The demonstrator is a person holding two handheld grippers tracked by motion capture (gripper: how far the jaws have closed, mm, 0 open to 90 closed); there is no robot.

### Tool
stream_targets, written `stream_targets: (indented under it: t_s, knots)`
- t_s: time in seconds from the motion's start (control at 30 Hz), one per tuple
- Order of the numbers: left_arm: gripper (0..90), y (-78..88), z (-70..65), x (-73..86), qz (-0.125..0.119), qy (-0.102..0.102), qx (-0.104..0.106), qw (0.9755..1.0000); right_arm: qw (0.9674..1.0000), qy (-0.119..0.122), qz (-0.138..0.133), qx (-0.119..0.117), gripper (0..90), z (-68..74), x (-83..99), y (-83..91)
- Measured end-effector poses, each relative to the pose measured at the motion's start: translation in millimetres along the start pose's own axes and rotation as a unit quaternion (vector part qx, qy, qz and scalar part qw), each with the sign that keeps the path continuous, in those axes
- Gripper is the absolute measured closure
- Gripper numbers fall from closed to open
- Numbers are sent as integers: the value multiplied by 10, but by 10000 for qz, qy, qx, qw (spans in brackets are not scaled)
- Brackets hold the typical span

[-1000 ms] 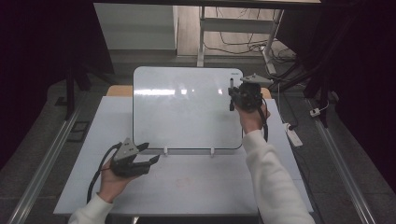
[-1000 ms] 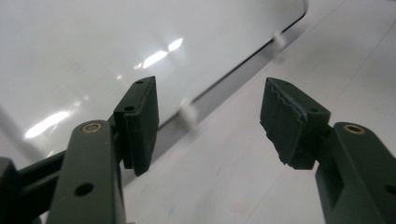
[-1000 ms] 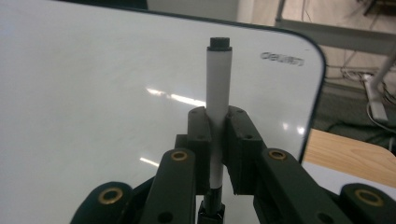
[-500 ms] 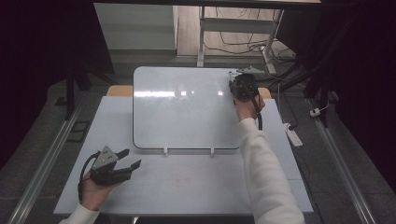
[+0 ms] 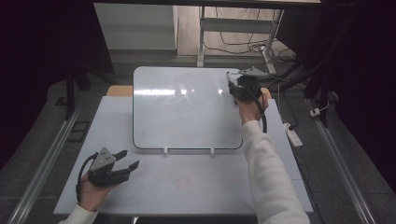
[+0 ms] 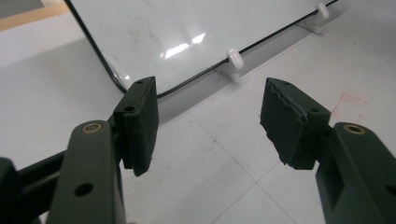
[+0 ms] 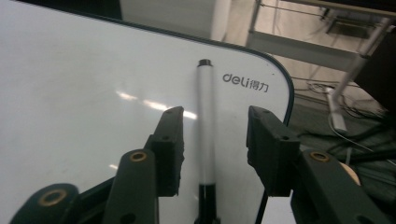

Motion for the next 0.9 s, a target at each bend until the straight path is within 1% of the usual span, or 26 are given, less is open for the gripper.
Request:
stream_targets:
  t_s: [0.07, 0.17, 0.2, 0.3, 0.37, 0.43, 0.53, 0.67, 0.8, 0.9]
  knots:
    - [376, 0, 21, 20, 33, 64, 21, 10000, 9998, 24, -64, -189, 531, -14, 49, 98]
    - [361, -9, 52, 51, 103, 185, 78, 9997, 9980, 45, -127, -611, 507, -41, 209, 286]
    - [353, -14, 61, 59, 130, 234, 104, 9996, 9969, 61, -157, -763, 502, -49, 281, 358]
    - [341, -34, 72, 75, 179, 317, 183, 9992, 9935, 206, -186, -1104, 483, -69, 528, 571]
    - [337, -55, 67, 81, 229, 318, 219, 9990, 9908, 250, -202, -1314, 474, -107, 715, 728]
    - [336, -80, 56, 79, 256, 316, 280, 9988, 9888, 235, -203, -1457, 464, -144, 848, 850]
    - [332, -106, 36, 75, 303, 286, 303, 9987, 9865, 237, -211, -1604, 458, -217, 1085, 1058]
    - [327, -124, 31, 72, 336, 295, 321, 9985, 9837, 393, -48, -1756, 454, -307, 1441, 1252]
    - [324, -137, 29, 66, 338, 302, 331, 9984, 9824, 480, 115, -1802, 452, -391, 1722, 1355]
    - [323, -140, 26, 57, 324, 310, 325, 9985, 9827, 436, 177, -1793, 451, -435, 1820, 1372]
Point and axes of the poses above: each handheld gripper's, and its own axes: y roughly backward along the jaws, x roughly out of its underside, z roughly to its left, the point moved 2 cm from there along -y, roughly forward along the jaws, and after that the axes turned 7 degrees about x, right-handed, at the moved point
